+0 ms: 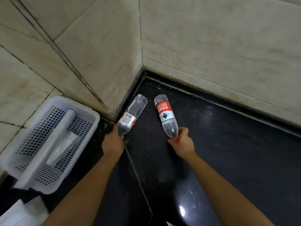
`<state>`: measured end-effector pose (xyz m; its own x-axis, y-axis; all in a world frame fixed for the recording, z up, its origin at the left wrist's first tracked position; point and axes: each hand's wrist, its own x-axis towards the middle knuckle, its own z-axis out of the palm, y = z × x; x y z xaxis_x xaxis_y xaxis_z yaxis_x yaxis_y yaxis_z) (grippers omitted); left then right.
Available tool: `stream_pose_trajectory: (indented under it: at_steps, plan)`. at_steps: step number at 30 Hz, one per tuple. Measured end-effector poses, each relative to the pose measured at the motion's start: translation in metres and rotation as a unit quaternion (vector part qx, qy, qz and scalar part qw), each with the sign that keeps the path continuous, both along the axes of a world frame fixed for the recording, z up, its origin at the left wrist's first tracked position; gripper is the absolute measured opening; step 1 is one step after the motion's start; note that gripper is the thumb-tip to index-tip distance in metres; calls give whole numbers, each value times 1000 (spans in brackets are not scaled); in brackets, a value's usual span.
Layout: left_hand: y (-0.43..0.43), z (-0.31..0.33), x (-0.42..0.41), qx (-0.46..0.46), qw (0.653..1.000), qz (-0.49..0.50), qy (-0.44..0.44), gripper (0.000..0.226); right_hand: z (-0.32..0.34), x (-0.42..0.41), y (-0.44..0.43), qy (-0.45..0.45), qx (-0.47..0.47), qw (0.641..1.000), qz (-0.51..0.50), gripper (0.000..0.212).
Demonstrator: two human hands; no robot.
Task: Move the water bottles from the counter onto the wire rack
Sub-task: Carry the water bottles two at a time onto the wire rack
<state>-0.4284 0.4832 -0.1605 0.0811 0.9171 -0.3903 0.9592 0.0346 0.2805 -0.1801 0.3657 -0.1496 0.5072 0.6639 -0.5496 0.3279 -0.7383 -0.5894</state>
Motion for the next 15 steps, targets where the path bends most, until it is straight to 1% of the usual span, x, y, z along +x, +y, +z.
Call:
stream_pose_trajectory:
  at_steps: [3, 5, 8, 12, 15]
  plan:
    - [-33, 6, 18, -27, 997, 25, -61, 61, -5, -14, -44, 49, 4, 997, -60, 58]
    - [-56, 8, 31, -48, 995, 40, -73, 63, -8, -14, -68, 88, -3, 992, -85, 55]
    - [-70, 14, 44, -81, 992, 41, -90, 51, -5, 3, -85, 122, 1, 988, -96, 48]
    - [-65, 46, 51, -94, 974, 88, -186, 40, 27, 33, -83, 82, 55, 991, -88, 41]
    - [-47, 80, 48, -57, 979, 69, -184, 29, 65, 57, -68, 3, 98, 995, -32, 37]
